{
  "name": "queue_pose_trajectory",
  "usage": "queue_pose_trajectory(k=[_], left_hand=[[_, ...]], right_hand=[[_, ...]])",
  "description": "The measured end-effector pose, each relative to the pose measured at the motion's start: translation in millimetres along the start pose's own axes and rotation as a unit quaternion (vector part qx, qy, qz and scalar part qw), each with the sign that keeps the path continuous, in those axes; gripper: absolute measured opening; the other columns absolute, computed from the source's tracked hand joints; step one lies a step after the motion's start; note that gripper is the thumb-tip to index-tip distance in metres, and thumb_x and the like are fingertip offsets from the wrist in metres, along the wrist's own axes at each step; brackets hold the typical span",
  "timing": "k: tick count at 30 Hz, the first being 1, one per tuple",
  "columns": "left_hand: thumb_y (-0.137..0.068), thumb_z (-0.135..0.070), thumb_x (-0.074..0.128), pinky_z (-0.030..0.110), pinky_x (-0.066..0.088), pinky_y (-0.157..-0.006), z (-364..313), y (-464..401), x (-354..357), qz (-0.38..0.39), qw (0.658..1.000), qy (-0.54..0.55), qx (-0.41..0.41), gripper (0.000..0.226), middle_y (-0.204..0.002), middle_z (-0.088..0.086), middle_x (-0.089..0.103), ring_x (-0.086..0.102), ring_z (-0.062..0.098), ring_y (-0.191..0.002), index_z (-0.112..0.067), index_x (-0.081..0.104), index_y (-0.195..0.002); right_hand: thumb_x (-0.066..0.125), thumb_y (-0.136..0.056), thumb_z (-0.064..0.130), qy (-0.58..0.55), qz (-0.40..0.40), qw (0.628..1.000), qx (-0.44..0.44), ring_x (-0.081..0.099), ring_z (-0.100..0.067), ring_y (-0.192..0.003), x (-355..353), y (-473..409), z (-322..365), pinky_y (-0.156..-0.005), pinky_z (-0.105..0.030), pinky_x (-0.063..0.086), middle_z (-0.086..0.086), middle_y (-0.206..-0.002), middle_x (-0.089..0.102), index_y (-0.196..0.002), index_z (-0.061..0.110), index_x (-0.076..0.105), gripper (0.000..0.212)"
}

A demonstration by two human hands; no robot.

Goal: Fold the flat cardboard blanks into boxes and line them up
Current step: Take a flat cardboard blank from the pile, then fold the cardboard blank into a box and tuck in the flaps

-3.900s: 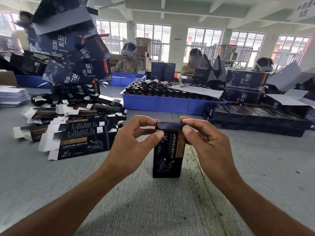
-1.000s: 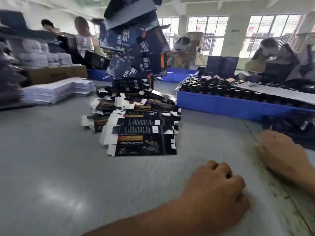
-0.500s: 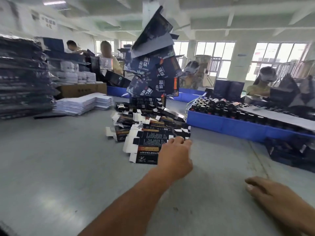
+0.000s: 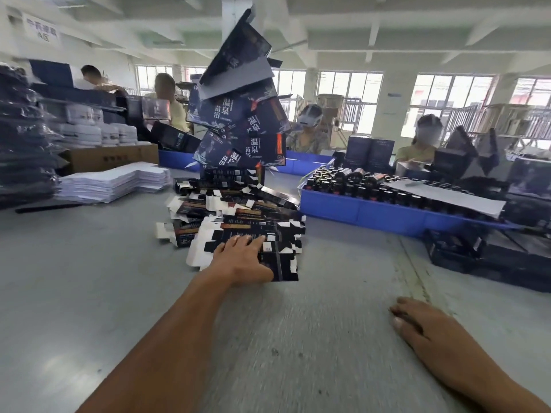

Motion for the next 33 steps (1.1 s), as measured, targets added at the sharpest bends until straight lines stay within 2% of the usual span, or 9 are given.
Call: queue_pose_trajectory(k=[3, 9, 13, 16, 21, 24, 27, 30, 33], left_hand=[[-0.073, -0.057, 0.062, 0.052, 0.014, -0.122, -4, 3, -5, -0.001, 1.000, -0.023, 0.010, 0.099, -0.159, 0.005, 0.026, 0.017, 0.030, -0.149, -0.034, 0.016, -0.158], [-0.069, -0.071, 0.074, 0.053, 0.016, -0.121, -26, 6, -5, 0.004, 0.998, -0.030, 0.047, 0.116, -0.154, 0.011, 0.027, 0.020, 0.035, -0.146, -0.032, 0.011, -0.159], [-0.067, -0.070, 0.077, 0.049, 0.029, -0.116, -27, 5, -21, -0.084, 0.993, -0.051, 0.062, 0.120, -0.141, 0.008, 0.034, 0.033, 0.029, -0.134, -0.027, 0.013, -0.159], [-0.073, -0.062, 0.077, 0.045, 0.030, -0.114, -17, 8, -35, -0.181, 0.980, -0.060, 0.050, 0.111, -0.131, 0.005, 0.035, 0.038, 0.025, -0.127, -0.022, 0.018, -0.158], [-0.080, -0.056, 0.075, 0.042, 0.033, -0.109, -34, 16, -41, -0.209, 0.972, -0.059, 0.091, 0.092, -0.126, -0.001, 0.036, 0.040, 0.019, -0.121, -0.024, 0.032, -0.155], [-0.083, -0.050, 0.074, 0.043, 0.033, -0.107, -61, 28, -46, -0.207, 0.967, -0.053, 0.135, 0.075, -0.132, -0.002, 0.042, 0.044, 0.019, -0.125, -0.030, 0.041, -0.148], [-0.087, -0.042, 0.073, 0.043, 0.036, -0.105, -84, 44, -49, -0.199, 0.963, -0.023, 0.177, 0.056, -0.137, -0.005, 0.056, 0.050, 0.019, -0.128, -0.035, 0.051, -0.139], [-0.089, -0.037, 0.073, 0.035, 0.046, -0.098, -101, 60, -50, -0.165, 0.959, 0.083, 0.216, 0.048, -0.130, -0.009, 0.065, 0.058, 0.013, -0.116, -0.037, 0.058, -0.134], [-0.092, -0.035, 0.071, 0.035, 0.054, -0.095, -116, 70, -46, -0.102, 0.945, 0.193, 0.242, 0.043, -0.122, -0.013, 0.068, 0.064, 0.006, -0.105, -0.039, 0.060, -0.133]], right_hand=[[0.045, -0.104, 0.042, -0.003, -0.004, 1.000, -0.002, 0.038, -0.007, -0.141, 0, 0, 1, -0.116, -0.022, 0.022, 0.013, -0.155, 0.041, -0.142, 0.032, 0.052, 0.040], [0.045, -0.104, 0.041, 0.000, -0.012, 1.000, 0.001, 0.039, -0.007, -0.140, -3, 0, 3, -0.114, -0.021, 0.025, 0.012, -0.155, 0.042, -0.141, 0.032, 0.054, 0.039], [0.044, -0.105, 0.042, 0.009, -0.011, 1.000, -0.007, 0.038, -0.006, -0.140, -2, 1, 4, -0.114, -0.020, 0.024, 0.012, -0.155, 0.042, -0.142, 0.031, 0.053, 0.040], [0.043, -0.105, 0.042, 0.015, -0.012, 1.000, -0.008, 0.037, -0.006, -0.141, -3, 1, 5, -0.114, -0.020, 0.023, 0.012, -0.155, 0.041, -0.143, 0.030, 0.052, 0.041], [0.046, -0.105, 0.039, 0.003, -0.009, 1.000, -0.012, 0.042, -0.006, -0.135, -5, 4, 7, -0.109, -0.019, 0.028, 0.011, -0.151, 0.046, -0.140, 0.029, 0.055, 0.038], [0.053, -0.102, 0.037, -0.066, -0.048, 0.997, 0.004, 0.052, 0.001, -0.106, -15, 7, 10, -0.090, -0.013, 0.036, 0.012, -0.130, 0.062, -0.132, 0.027, 0.062, 0.033], [0.056, -0.100, 0.038, -0.128, -0.088, 0.988, 0.018, 0.053, 0.008, -0.093, -23, 10, 14, -0.074, -0.003, 0.035, 0.017, -0.116, 0.061, -0.131, 0.028, 0.062, 0.033], [0.060, -0.098, 0.039, -0.212, -0.112, 0.971, 0.016, 0.059, 0.013, -0.092, -30, 12, 20, -0.073, -0.003, 0.042, 0.023, -0.110, 0.064, -0.124, 0.031, 0.064, 0.028], [0.058, -0.098, 0.040, -0.382, -0.062, 0.922, 0.026, 0.071, -0.002, -0.096, -32, 17, 31, -0.079, -0.018, 0.056, 0.009, -0.111, 0.074, -0.113, 0.033, 0.066, 0.019]])
Point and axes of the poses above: each hand's wrist, its own y-axis away from the middle knuckle, its own x-axis out of the palm, z = x × y, the point moved 6 cm from there along -y, towards the middle knuckle
